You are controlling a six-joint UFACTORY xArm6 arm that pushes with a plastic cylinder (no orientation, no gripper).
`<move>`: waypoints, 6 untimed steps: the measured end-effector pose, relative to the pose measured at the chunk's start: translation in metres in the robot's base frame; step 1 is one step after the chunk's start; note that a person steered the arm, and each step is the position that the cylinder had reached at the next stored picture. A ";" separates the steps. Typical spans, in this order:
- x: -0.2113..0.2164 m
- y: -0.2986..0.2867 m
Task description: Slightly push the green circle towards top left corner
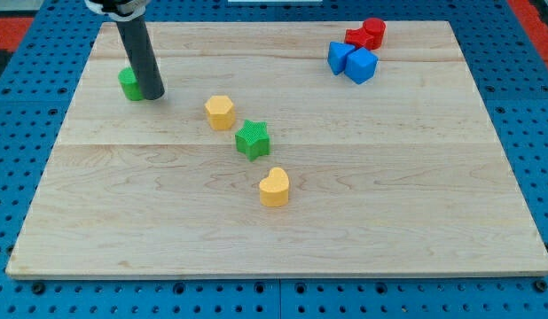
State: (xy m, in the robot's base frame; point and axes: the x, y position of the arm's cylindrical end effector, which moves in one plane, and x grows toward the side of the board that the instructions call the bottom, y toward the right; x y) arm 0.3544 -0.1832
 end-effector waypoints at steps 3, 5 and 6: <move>-0.069 -0.033; -0.032 -0.046; -0.039 -0.095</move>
